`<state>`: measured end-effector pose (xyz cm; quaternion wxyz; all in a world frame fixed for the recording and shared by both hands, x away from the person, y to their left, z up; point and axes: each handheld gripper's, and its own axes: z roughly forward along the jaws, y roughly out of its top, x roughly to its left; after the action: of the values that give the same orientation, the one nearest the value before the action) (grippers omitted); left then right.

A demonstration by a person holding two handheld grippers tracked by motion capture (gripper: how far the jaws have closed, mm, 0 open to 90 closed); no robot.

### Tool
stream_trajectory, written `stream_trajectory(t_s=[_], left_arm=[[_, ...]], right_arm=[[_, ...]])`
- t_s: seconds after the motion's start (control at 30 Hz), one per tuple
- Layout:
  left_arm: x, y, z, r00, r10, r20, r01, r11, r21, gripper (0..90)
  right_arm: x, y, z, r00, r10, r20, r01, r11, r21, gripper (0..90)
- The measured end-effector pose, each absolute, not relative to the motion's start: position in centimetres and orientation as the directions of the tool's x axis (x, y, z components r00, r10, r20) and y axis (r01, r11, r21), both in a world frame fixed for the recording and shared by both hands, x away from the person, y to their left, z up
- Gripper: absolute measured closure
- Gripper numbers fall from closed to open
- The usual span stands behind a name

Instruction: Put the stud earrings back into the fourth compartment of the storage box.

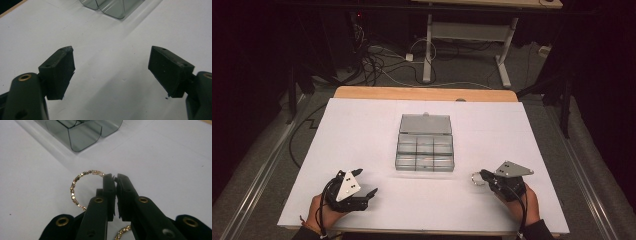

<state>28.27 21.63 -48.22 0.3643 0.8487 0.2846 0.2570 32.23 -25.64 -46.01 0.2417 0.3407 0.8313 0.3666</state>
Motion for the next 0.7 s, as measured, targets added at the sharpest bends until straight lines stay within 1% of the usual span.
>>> stream_trajectory(t_s=[0.07, 0.13, 0.3, 0.4, 0.5, 0.7], left_arm=[[28.3, 21.7, -48.1, 0.704, 0.673, 0.225, 0.289, -0.562, 0.775, 20.3], [28.4, 21.9, -48.0, 0.702, 0.685, 0.196, 0.304, -0.537, 0.787, 20.2], [28.6, 22.1, -47.9, 0.704, 0.691, 0.166, 0.312, -0.511, 0.801, 20.3], [28.7, 22.2, -47.9, 0.701, 0.695, 0.159, 0.314, -0.501, 0.806, 20.2], [28.8, 22.1, -48.0, 0.703, 0.690, 0.171, 0.314, -0.517, 0.796, 20.2], [28.8, 21.9, -48.1, 0.707, 0.687, 0.165, 0.314, -0.515, 0.798, 20.2]], right_arm=[[32.2, -25.8, -45.7, -0.649, 0.747, -0.145, 0.382, 0.485, 0.787, 86.1], [32.2, -25.9, -45.3, -0.645, 0.751, -0.139, 0.377, 0.471, 0.798, 86.1], [32.4, -25.8, -44.7, -0.643, 0.755, -0.127, 0.363, 0.447, 0.818, 86.1], [32.8, -25.6, -44.3, -0.642, 0.759, -0.109, 0.356, 0.421, 0.834, 86.1], [33.2, -25.1, -44.1, -0.643, 0.756, -0.124, 0.343, 0.430, 0.835, 86.1], [33.7, -23.9, -43.8, -0.661, 0.740, -0.127, 0.326, 0.436, 0.839, 86.1]])
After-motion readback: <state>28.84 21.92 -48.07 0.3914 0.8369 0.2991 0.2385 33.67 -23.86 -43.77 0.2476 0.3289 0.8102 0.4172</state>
